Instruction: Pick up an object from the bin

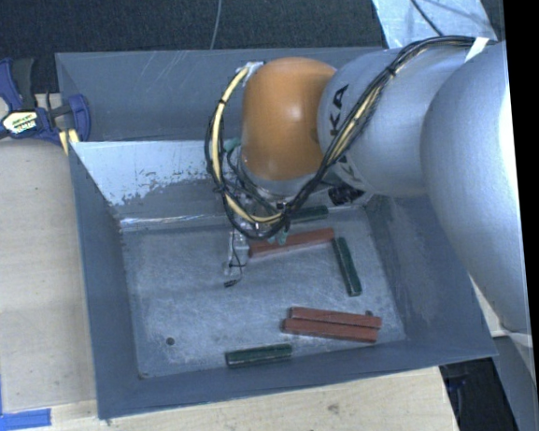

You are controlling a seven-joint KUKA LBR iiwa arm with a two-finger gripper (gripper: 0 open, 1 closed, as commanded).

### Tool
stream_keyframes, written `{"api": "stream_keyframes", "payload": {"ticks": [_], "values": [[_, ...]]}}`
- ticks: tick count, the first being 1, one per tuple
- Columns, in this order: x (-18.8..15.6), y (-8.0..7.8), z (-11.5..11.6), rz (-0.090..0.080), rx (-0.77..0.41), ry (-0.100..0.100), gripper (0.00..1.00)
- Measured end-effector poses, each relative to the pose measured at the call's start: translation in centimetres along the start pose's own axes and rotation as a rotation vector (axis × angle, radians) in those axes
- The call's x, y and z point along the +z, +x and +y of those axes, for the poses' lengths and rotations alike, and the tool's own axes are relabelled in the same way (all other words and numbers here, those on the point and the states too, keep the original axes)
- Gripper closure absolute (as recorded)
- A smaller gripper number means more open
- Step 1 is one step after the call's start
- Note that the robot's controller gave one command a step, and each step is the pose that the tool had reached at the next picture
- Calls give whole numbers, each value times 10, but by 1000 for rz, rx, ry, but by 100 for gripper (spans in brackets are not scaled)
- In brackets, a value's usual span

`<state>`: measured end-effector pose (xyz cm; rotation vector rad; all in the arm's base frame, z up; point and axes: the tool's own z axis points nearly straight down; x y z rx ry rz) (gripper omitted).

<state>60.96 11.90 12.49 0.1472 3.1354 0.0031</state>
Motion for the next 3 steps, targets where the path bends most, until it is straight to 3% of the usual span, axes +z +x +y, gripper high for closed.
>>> {"api": "stream_keyframes", "payload": {"ticks": [2,3], "values": [[41,-6,-45,1,2,1,0],[54,-8,-101,0,-6,3,100]]}}
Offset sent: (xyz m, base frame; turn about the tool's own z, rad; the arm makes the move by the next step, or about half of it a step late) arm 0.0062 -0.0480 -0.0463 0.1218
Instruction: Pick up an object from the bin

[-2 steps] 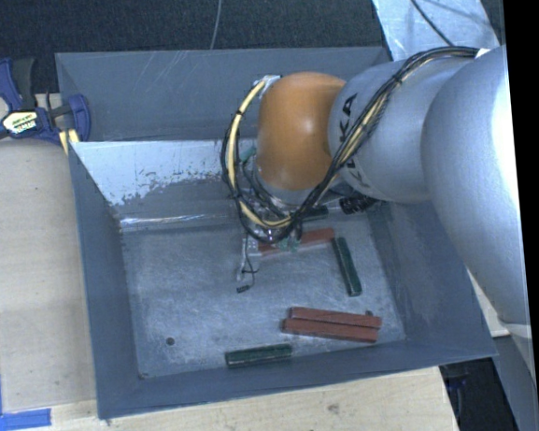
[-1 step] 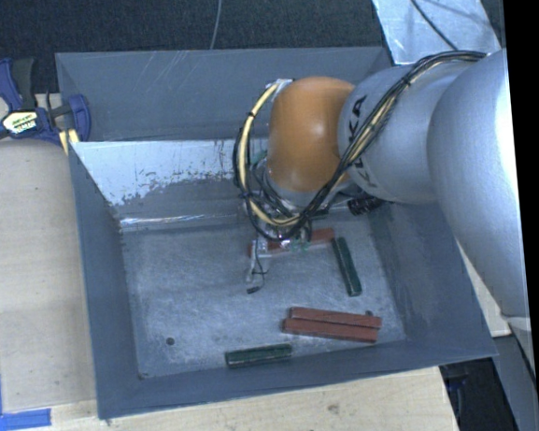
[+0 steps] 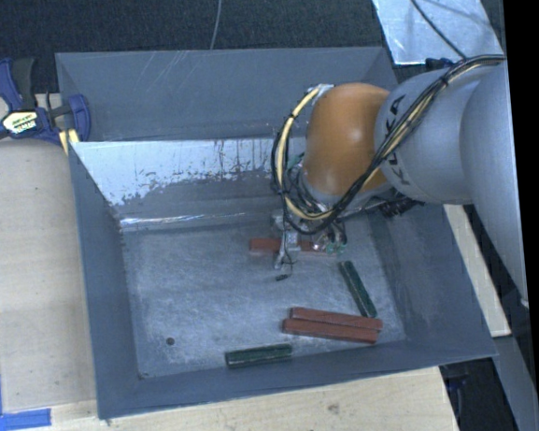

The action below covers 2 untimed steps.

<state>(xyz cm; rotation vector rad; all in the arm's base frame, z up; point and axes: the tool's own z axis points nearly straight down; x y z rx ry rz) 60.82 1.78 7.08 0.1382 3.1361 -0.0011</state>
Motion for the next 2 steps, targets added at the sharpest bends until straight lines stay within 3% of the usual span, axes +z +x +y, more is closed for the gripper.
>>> {"api": "stream_keyframes", "payload": {"ticks": [1,2], "values": [[0,0,0,0,0,0,100],[-122,22,11,0,-19,-1,100]]}}
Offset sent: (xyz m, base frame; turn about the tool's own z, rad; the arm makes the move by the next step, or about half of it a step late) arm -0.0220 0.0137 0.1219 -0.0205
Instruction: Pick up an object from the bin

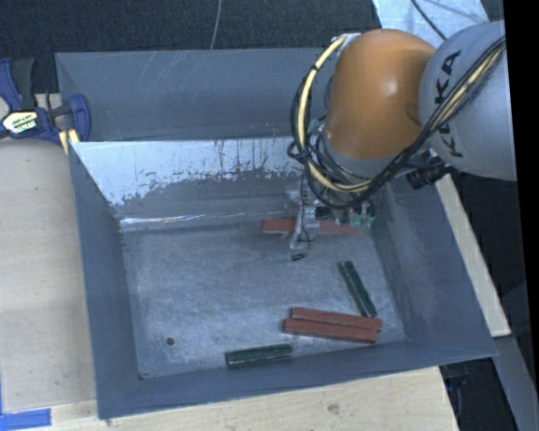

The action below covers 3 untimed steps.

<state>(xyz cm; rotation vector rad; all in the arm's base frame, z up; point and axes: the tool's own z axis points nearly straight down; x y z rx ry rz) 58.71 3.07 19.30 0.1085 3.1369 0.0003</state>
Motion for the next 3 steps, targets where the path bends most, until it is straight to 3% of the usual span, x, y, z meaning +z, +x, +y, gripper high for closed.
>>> {"api": "stream_keyframes", "payload": {"ticks": [1,2,3], "values": [[0,0,0,0,0,0,100],[55,5,1,-6,-17,-1,100],[-63,21,-32,1,-24,1,100]]}}
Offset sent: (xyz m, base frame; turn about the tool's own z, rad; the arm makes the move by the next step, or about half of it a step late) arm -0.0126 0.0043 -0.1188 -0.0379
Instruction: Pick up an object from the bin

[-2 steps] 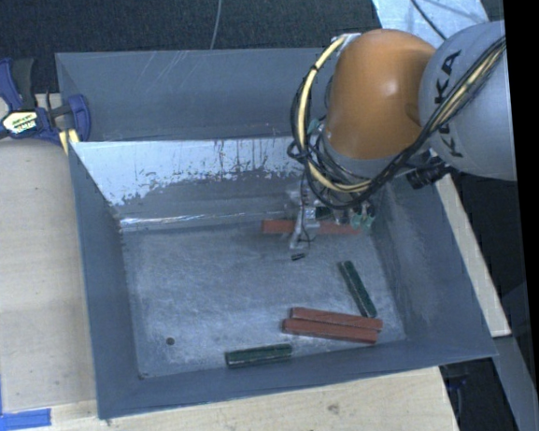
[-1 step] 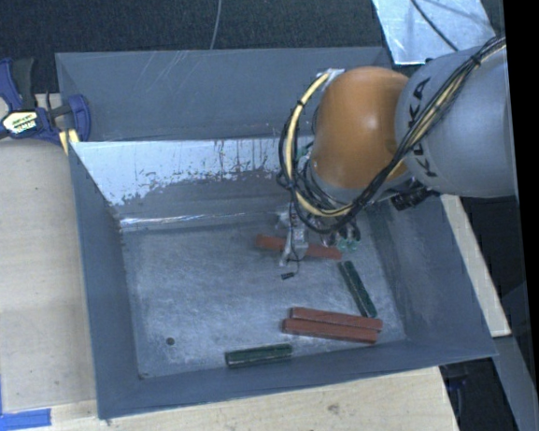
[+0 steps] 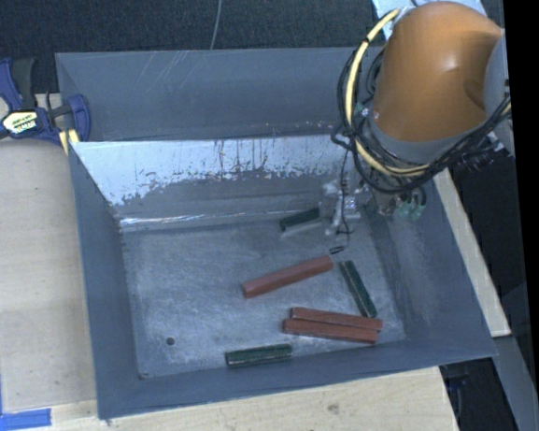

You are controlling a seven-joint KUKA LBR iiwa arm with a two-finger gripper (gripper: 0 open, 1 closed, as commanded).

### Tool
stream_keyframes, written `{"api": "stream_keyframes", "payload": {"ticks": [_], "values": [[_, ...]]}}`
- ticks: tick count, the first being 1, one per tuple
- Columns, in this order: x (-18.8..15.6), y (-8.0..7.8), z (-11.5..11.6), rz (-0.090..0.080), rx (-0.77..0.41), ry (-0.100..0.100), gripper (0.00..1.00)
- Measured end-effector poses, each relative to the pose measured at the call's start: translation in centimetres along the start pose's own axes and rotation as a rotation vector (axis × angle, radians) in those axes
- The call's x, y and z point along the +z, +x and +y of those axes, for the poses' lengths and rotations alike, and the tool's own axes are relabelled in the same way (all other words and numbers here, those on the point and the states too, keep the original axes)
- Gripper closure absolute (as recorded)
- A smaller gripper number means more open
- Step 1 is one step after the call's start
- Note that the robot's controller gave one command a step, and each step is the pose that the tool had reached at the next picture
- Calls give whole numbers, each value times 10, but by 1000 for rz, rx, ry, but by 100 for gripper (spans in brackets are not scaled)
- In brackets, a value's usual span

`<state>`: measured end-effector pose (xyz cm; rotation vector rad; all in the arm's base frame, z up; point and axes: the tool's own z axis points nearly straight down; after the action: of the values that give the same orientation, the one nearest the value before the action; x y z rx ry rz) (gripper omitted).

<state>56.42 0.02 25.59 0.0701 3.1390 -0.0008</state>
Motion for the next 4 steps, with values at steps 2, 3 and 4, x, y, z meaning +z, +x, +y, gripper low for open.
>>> {"api": "stream_keyframes", "payload": {"ticks": [2,3,4], "values": [[-4,1,-2,-2,2,-1,0],[53,28,3,-2,-95,0,0],[108,34,21,-1,2,-1,0]]}}
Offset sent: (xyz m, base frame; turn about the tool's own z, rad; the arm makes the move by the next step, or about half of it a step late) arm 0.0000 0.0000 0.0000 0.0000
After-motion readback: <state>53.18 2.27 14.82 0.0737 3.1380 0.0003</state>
